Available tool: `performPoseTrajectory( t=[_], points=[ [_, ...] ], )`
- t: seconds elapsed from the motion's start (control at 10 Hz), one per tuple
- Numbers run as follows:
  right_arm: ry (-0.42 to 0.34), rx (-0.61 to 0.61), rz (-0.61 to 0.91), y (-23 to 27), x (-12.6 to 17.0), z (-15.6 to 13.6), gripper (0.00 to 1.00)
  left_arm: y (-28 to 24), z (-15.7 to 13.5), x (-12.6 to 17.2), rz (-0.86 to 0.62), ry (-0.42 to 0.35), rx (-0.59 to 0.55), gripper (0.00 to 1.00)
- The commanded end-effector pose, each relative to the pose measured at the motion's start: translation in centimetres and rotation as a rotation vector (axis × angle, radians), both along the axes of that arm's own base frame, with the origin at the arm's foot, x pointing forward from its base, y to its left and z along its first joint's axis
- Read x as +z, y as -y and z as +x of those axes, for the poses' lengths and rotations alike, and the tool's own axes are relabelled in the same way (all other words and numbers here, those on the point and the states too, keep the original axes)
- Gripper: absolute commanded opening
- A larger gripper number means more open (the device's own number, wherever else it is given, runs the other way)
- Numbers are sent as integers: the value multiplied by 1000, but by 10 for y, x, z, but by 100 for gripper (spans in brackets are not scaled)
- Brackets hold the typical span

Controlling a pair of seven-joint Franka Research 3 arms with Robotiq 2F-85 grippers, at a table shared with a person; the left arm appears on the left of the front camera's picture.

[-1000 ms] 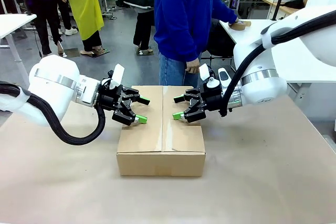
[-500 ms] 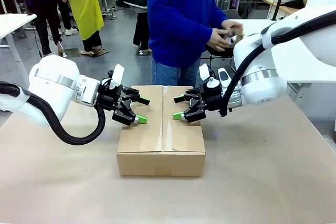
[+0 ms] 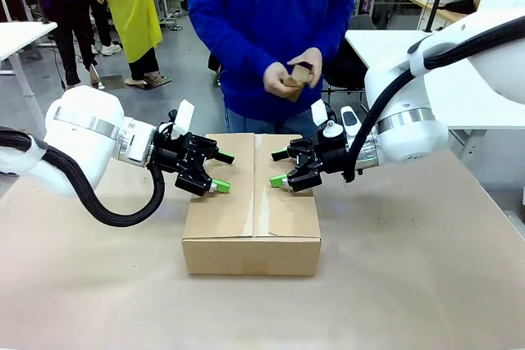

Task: Pack the gift set into the box.
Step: Press and hold the closed box until the human finishes sealing it.

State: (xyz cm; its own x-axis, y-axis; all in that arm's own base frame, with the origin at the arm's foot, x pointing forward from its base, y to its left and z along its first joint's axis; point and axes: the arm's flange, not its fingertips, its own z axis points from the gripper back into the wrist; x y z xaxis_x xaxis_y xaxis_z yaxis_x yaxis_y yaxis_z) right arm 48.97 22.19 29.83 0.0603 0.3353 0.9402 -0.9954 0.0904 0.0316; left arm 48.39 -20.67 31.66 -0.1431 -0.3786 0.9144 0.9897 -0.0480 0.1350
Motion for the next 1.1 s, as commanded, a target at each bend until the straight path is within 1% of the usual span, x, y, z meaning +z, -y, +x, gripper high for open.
performPoseTrajectory(
  t=[0.0,1.0],
  points=[
    [-1,4,-5,1,-4,-3,100,1,-1,-2,-4,20,-16,100],
    [-1,4,-5,1,-4,-3,100,1,-1,-2,-4,20,-16,100]
  ],
)
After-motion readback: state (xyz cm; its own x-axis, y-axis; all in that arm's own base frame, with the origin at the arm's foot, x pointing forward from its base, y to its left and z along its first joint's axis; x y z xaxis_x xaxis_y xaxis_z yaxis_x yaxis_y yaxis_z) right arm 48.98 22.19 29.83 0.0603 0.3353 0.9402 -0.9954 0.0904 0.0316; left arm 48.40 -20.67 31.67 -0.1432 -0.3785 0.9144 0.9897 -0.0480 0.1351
